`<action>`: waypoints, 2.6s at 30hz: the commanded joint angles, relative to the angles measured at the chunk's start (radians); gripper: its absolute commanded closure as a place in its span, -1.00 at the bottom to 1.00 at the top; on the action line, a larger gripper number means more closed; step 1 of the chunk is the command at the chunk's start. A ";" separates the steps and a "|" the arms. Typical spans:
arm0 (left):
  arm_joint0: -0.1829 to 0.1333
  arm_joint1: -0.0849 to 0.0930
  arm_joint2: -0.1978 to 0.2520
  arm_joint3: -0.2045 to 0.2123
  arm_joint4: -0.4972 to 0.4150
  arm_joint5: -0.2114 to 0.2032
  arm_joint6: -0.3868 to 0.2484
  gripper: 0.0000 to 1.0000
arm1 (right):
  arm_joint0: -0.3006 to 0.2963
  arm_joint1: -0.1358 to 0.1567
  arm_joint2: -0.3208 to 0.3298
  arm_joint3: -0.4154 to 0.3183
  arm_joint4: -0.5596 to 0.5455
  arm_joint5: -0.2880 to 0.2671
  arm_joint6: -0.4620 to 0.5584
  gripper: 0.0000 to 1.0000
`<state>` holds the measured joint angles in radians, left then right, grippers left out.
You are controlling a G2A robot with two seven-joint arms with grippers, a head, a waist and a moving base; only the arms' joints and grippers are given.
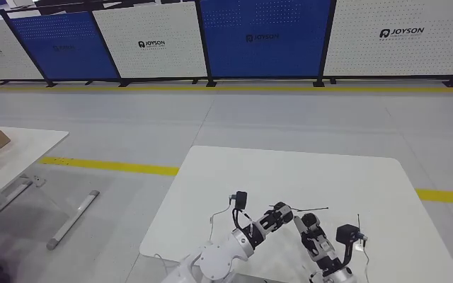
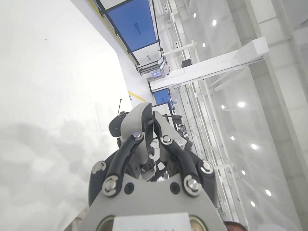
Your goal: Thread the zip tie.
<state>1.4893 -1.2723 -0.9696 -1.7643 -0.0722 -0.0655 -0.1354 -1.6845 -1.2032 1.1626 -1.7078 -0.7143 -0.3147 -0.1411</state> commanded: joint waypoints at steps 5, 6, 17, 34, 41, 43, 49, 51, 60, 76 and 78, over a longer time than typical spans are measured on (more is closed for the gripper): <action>-0.008 -0.002 0.017 0.015 -0.004 -0.001 -0.012 1.00 | -0.001 -0.002 0.002 -0.001 0.002 -0.009 -0.008 0.50; -0.009 -0.002 0.019 0.016 -0.004 -0.002 -0.012 1.00 | -0.001 -0.002 0.002 -0.001 0.002 -0.009 -0.009 0.50; -0.006 -0.002 0.028 0.018 0.003 -0.008 -0.006 1.00 | -0.002 -0.005 0.004 -0.001 -0.004 -0.015 -0.010 0.70; -0.010 -0.001 0.032 0.021 0.007 0.005 -0.003 1.00 | 0.000 -0.008 0.010 -0.002 -0.009 -0.010 0.014 0.70; -0.025 -0.005 0.050 0.017 0.012 0.026 0.012 1.00 | 0.000 -0.010 0.010 -0.004 -0.014 -0.009 0.017 0.72; -0.028 -0.006 0.052 0.019 0.012 0.029 0.013 1.00 | 0.000 -0.011 0.010 -0.003 -0.014 -0.010 0.016 0.72; -0.035 -0.008 0.058 0.027 0.010 0.028 0.014 1.00 | 0.002 -0.013 0.011 0.000 -0.011 -0.008 0.014 0.72; -0.037 -0.008 0.059 0.029 0.012 0.026 0.013 1.00 | 0.002 -0.013 0.011 0.000 -0.011 -0.007 0.013 0.76; -0.042 -0.007 0.056 0.036 0.011 0.020 0.008 1.00 | -0.001 -0.015 0.015 -0.002 -0.006 -0.006 0.013 0.76; -0.018 -0.002 0.048 0.021 0.018 0.013 0.006 1.00 | 0.004 -0.020 0.020 0.004 0.001 0.011 0.012 0.60; -0.016 -0.001 0.047 0.021 0.017 0.013 0.005 1.00 | 0.004 -0.020 0.021 0.005 0.000 0.012 0.012 0.58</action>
<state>1.4722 -1.2739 -0.9221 -1.7430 -0.0544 -0.0527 -0.1299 -1.6802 -1.2235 1.1833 -1.7032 -0.7136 -0.3030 -0.1294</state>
